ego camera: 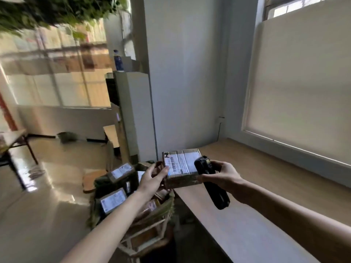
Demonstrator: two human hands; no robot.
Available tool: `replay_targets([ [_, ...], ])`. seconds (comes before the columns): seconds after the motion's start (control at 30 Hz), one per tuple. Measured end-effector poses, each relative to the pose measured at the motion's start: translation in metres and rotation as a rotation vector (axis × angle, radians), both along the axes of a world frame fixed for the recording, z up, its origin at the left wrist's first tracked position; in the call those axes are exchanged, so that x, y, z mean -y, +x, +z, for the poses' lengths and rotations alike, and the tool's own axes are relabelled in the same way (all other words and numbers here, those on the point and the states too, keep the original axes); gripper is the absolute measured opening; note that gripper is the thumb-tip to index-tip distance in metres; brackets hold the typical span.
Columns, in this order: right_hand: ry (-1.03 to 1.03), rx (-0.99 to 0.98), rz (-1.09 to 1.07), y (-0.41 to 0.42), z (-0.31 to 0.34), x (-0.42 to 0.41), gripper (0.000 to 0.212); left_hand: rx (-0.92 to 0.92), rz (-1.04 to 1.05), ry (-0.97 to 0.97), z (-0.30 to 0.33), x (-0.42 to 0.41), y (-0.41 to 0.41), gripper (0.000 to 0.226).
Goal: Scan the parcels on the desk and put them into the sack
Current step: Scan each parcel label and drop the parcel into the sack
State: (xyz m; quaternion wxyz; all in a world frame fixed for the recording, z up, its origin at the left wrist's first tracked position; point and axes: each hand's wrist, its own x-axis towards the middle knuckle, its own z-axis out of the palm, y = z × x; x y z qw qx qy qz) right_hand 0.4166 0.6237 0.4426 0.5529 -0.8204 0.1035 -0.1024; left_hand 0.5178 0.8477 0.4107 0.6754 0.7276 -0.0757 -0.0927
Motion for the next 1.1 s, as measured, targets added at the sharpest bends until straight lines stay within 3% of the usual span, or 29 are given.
replay_targets([
  [0.2, 0.027, -0.038, 0.220, 0.107, -0.033, -0.082, 0.050, -0.030, 0.181, 0.083, -0.028, -0.106, 0.060, 0.086],
  [0.3, 0.049, -0.088, 0.300, 0.162, -0.051, -0.102, 0.056, -0.026, 0.270, 0.077, -0.056, -0.137, 0.105, 0.111],
  [0.4, 0.027, -0.117, 0.340, 0.227, -0.075, -0.114, 0.072, -0.073, 0.320, 0.093, -0.093, -0.156, 0.162, 0.117],
  [0.53, 0.011, -0.166, 0.366, 0.311, -0.111, -0.120, 0.065, -0.117, 0.372, 0.095, -0.102, -0.151, 0.218, 0.103],
  [0.67, -0.059, -0.224, 0.396, 0.377, -0.148, -0.115, 0.079, -0.207, 0.367, 0.062, -0.124, -0.136, 0.268, 0.048],
  [0.8, -0.092, -0.330, 0.397, 0.419, -0.185, -0.110, 0.056, -0.296, 0.366, 0.091, -0.164, -0.130, 0.306, 0.049],
  [1.1, -0.196, -0.479, 0.352, 0.465, -0.254, -0.111, 0.050, -0.432, 0.309, 0.102, -0.244, -0.120, 0.358, 0.058],
])
